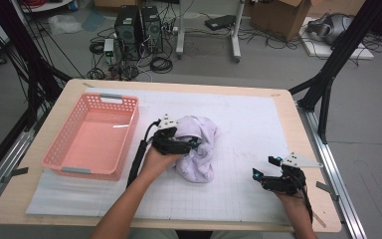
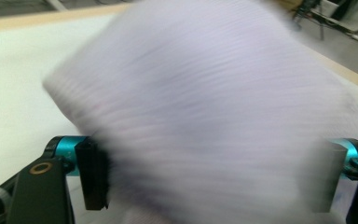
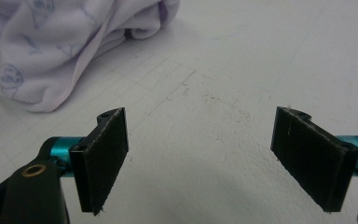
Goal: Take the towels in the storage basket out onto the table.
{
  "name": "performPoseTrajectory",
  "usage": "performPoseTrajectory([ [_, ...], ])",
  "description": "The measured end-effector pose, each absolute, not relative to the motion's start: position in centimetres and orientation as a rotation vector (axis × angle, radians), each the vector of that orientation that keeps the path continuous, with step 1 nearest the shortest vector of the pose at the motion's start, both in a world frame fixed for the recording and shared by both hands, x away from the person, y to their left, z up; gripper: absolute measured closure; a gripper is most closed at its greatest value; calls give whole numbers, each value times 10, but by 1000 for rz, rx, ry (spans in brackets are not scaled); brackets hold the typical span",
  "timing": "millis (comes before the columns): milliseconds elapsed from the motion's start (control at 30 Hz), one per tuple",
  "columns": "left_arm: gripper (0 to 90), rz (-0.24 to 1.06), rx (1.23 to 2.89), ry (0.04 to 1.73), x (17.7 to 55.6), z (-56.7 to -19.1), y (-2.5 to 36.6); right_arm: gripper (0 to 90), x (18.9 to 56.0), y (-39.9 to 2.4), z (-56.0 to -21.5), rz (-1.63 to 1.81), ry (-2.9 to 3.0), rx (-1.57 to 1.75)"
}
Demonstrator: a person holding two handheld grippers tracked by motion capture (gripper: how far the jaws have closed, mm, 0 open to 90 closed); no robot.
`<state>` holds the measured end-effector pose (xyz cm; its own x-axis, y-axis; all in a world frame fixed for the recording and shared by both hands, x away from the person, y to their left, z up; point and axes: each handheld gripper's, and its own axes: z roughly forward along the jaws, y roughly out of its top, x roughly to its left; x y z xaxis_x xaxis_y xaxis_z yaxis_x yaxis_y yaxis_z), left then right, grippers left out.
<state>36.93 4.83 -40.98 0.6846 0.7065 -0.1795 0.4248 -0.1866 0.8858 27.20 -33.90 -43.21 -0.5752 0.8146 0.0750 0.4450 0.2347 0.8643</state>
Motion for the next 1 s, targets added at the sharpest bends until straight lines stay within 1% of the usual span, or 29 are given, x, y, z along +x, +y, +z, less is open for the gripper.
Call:
performPoseTrajectory([
  [33,229,369,1819,921,366,-404,59,179,272,-339,-432,1280,2126,1160],
  [67,229,380,1820,934,364,-402,64,179,272,-338,-432,1282,2124,1164],
  [200,221,392,1826,946,355,-397,76,179,272,-335,-432,1277,2132,1151],
  [333,222,402,1791,888,335,-404,92,179,270,-335,-433,1269,2135,1160],
  [400,222,383,1766,848,327,-409,97,179,270,-337,-433,1268,2128,1168],
  [600,217,373,1710,753,305,-424,103,178,269,-341,-433,1259,2114,1178],
  [700,170,392,1717,724,303,-426,102,179,268,-340,-433,1249,2117,1179],
  [1000,179,414,1694,693,294,-426,104,179,260,-338,-430,1237,2125,1165],
])
